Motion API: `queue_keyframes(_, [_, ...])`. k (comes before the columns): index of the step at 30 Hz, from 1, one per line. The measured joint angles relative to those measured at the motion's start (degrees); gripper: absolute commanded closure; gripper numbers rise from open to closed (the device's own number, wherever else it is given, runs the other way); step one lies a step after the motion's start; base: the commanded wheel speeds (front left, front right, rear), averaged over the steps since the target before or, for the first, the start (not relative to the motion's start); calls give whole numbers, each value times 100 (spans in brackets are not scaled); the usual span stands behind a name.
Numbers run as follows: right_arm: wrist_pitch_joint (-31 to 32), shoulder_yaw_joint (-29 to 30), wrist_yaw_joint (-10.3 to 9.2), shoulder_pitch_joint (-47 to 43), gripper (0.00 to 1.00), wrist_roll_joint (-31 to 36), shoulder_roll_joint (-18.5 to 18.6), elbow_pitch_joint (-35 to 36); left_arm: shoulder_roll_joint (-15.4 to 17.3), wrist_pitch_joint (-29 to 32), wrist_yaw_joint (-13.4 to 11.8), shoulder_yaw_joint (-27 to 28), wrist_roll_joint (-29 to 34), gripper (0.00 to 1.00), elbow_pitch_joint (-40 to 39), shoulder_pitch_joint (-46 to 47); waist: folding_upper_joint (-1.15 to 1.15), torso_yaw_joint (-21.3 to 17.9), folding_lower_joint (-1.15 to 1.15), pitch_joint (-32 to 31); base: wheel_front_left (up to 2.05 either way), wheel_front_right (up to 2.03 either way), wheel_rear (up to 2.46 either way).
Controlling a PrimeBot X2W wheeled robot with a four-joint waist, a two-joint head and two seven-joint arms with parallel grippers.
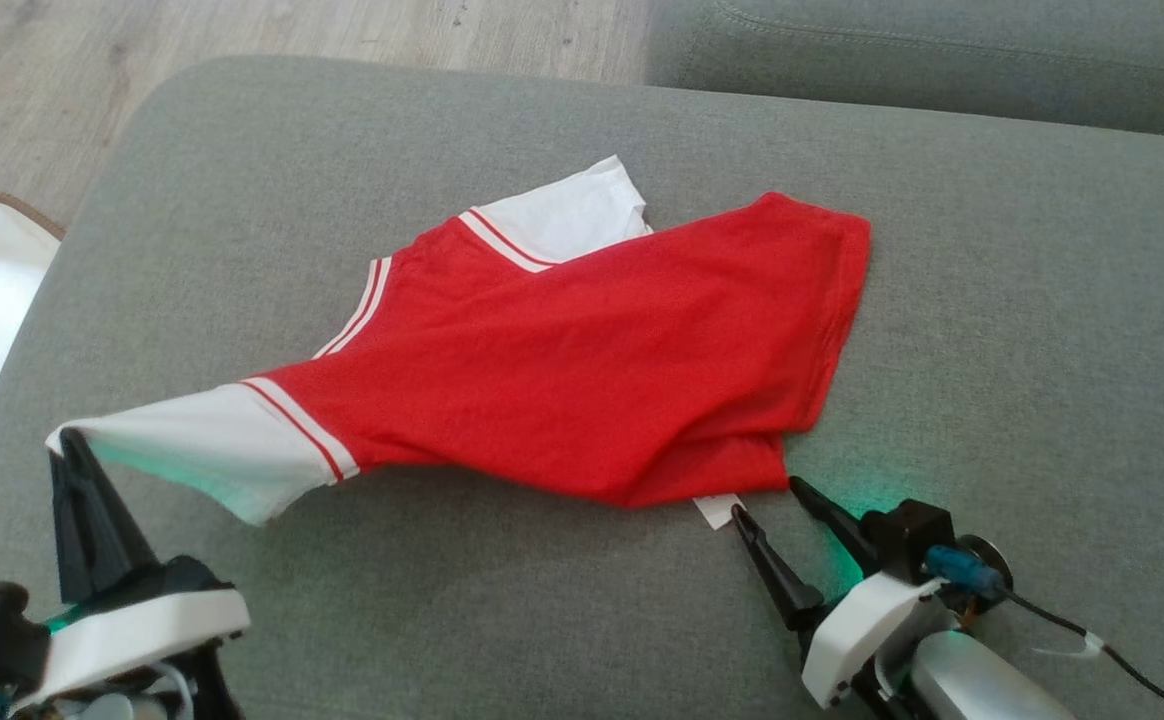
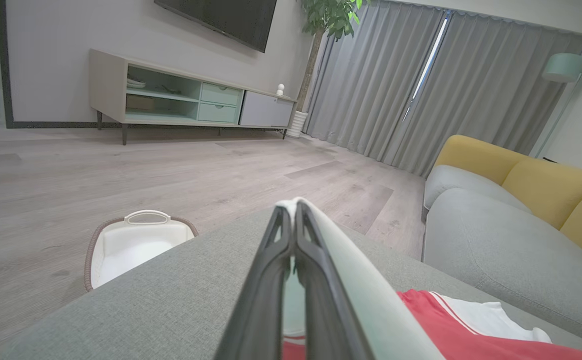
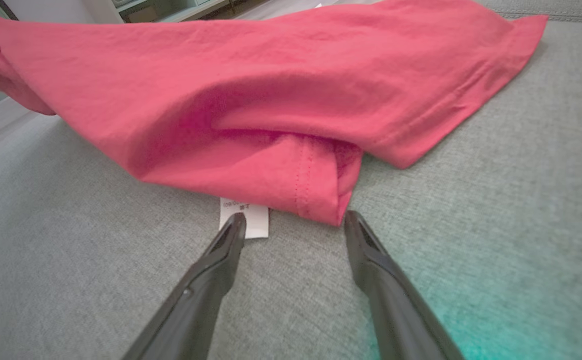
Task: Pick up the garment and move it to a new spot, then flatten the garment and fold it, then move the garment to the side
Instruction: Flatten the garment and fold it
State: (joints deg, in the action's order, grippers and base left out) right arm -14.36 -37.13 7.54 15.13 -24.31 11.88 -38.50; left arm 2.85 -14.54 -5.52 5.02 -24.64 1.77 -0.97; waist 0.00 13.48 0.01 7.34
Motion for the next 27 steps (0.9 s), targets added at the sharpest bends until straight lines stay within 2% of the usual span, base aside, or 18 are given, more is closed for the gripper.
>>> queue_keyframes(6, [-1,-10,0,157,0,19,-12,-118,-9,0,1,-78,0,100,0,88,0,32,0,63,0,0,0])
queue_keyframes(7, [-1,0,0,197,11,20,-20,-131,-12,0,3,-101,0,100,0,115,0,36,0,78,0,0,0])
queue_keyframes(8, [-1,20,0,224,61,31,-25,-135,-18,0,3,-112,0,100,0,132,0,39,0,93,0,0,0])
queue_keyframes(9, [-1,20,0,248,100,71,-26,-156,-20,0,3,-114,0,100,3,147,0,42,0,107,0,0,0])
queue_keyframes(15, [-1,-30,0,342,100,100,-42,-282,-22,-1,18,-130,0,100,34,202,0,9,0,121,0,0,0])
queue_keyframes(17, [0,56,0,332,100,111,-44,-181,-23,-1,97,-140,-1,100,33,213,0,-46,0,89,0,0,0])
queue_keyframes(22, [0,666,0,294,100,181,59,670,-20,-2,407,-171,-107,100,-78,415,0,-271,0,-92,0,0,0])
queue_keyframes(27, [0,1441,0,127,100,243,480,1551,130,301,764,-309,-388,100,-420,937,0,-568,-1,-449,0,0,0])
